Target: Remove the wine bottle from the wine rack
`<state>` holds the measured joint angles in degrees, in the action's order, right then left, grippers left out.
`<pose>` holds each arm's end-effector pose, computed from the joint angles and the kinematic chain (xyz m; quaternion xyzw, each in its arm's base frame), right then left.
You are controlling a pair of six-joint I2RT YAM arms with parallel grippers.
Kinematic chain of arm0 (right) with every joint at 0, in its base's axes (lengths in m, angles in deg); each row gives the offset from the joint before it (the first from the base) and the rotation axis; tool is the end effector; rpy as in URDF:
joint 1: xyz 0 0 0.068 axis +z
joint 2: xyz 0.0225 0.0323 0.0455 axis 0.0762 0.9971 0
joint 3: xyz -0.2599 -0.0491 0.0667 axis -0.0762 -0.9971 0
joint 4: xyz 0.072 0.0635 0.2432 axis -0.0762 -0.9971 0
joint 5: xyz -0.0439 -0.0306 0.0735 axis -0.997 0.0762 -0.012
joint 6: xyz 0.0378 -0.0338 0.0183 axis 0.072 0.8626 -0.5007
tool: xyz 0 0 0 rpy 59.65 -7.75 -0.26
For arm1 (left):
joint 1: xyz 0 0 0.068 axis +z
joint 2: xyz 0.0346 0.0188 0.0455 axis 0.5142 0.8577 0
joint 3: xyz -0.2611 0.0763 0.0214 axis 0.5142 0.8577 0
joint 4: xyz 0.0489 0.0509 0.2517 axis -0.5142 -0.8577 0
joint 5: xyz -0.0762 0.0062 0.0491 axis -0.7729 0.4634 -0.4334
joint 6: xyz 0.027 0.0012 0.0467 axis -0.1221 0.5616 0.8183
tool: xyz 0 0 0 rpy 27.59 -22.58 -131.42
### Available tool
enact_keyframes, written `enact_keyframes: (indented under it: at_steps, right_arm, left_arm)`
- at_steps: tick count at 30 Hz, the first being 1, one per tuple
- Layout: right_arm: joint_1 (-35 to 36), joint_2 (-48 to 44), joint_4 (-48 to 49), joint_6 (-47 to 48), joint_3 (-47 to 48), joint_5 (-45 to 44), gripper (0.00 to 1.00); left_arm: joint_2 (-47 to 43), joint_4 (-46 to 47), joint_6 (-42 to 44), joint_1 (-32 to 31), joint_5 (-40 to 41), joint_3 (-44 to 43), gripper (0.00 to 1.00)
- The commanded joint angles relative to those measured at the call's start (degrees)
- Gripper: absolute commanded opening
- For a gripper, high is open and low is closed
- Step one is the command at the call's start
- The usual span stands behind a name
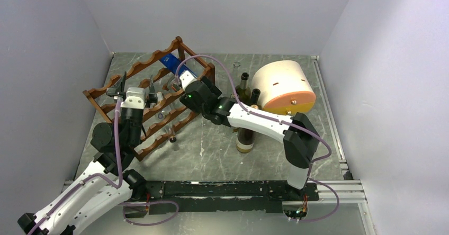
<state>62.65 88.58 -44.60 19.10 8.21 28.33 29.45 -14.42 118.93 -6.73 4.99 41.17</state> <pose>0.2353 0.3454 0.2865 -0.3783 0.7724 -0.0401 0.5085 0.1171 -0.0681 0.3836 0.0802 0.5219 0.0691 0.8464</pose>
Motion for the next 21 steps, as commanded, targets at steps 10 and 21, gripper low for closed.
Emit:
enact_keyframes:
  at_steps: [10, 21]
  right_arm:
    - [-2.7, 3.78, 11.28, 0.54, 0.56, 0.8, 0.77]
    - [-3.75, 8.33, 12.96, -0.12, 3.24, 3.77, 0.77]
  left_arm:
    - [-0.12, 1.39, 0.28, 0.32, -0.02, 0.08, 0.77]
    - [0.27, 0.23, 0.08, 0.33, -0.83, -0.42, 0.76]
